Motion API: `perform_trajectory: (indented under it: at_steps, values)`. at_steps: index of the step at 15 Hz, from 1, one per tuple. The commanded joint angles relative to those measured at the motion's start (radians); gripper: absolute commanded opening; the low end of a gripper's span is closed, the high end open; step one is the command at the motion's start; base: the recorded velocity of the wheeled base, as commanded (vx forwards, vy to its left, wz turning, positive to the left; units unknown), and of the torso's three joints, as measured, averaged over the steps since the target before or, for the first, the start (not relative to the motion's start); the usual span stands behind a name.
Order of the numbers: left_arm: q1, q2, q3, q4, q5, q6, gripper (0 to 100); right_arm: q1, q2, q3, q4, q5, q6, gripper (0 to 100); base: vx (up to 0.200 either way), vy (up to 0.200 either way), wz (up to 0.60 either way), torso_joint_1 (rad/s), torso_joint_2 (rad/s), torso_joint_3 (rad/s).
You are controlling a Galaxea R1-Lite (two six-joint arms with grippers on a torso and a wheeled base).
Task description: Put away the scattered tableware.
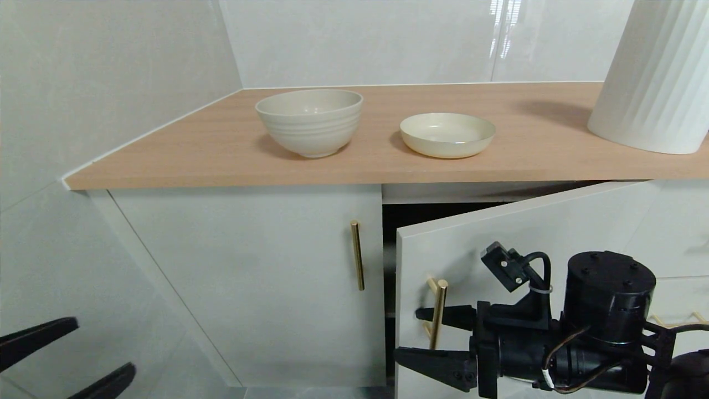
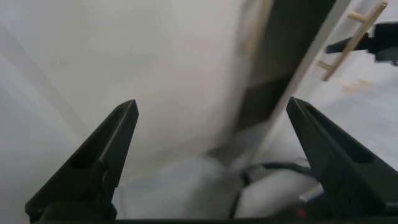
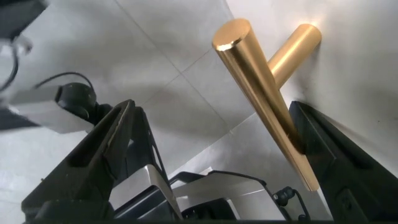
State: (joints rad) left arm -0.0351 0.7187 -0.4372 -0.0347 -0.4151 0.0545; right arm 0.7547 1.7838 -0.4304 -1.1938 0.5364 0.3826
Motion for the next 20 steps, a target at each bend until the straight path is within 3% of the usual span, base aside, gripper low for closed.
perform_trajectory:
  at_steps: [1, 2, 6, 9, 10, 12, 14, 16, 18, 20]
  values:
    - [-0.126, 0.343, -0.04, -0.134, -0.047, -0.007, 100, 0.003, -0.006, 0.012, 0.003, 0.001, 0.001, 100, 0.0, 0.0, 0.0, 0.0, 0.0, 0.0]
    - [-0.166, 0.381, -0.038, -0.177, -0.045, -0.012, 0, 0.003, -0.006, 0.015, 0.002, 0.001, 0.001, 100, 0.0, 0.0, 0.0, 0.0, 0.0, 0.0]
    - [-0.244, 0.513, -0.063, -0.283, -0.047, -0.039, 0, 0.006, -0.009, 0.019, 0.0, 0.001, 0.001, 100, 0.0, 0.0, 0.0, 0.0, 0.0, 0.0]
    - [-0.359, 0.633, -0.075, -0.332, -0.051, -0.059, 0, 0.006, -0.009, 0.022, 0.0, 0.001, 0.001, 100, 0.0, 0.0, 0.0, 0.0, 0.0, 0.0]
    - [-0.402, 0.685, -0.075, -0.392, -0.051, -0.088, 0, 0.006, -0.009, 0.022, 0.0, 0.001, 0.001, 100, 0.0, 0.0, 0.0, 0.0, 0.0, 0.0]
    - [-0.459, 0.855, -0.094, -0.557, -0.059, -0.113, 0, 0.006, -0.009, 0.022, 0.0, -0.001, 0.002, 100, 0.0, 0.0, 0.0, 0.0, 0.0, 0.0]
    - [-0.463, 1.035, -0.123, -0.728, -0.108, -0.189, 0, 0.008, -0.007, 0.025, 0.0, -0.001, 0.001, 100, 0.0, 0.0, 0.0, 0.0, 0.0, 0.0]
    - [-0.473, 1.113, -0.121, -0.873, -0.131, -0.237, 0, 0.009, -0.006, 0.029, 0.0, -0.001, -0.001, 100, 0.0, 0.0, 0.0, 0.0, 0.0, 0.0]
    - [-0.493, 1.122, -0.138, -0.919, -0.139, -0.289, 0, 0.014, -0.006, 0.03, 0.0, -0.001, -0.001, 100, 0.0, 0.0, 0.0, 0.0, 0.0, 0.0]
    - [-0.509, 1.122, -0.161, -0.918, -0.16, -0.303, 0, 0.014, -0.003, 0.032, 0.0, 0.001, 0.001, 100, 0.0, 0.0, 0.0, 0.0, 0.0, 0.0]
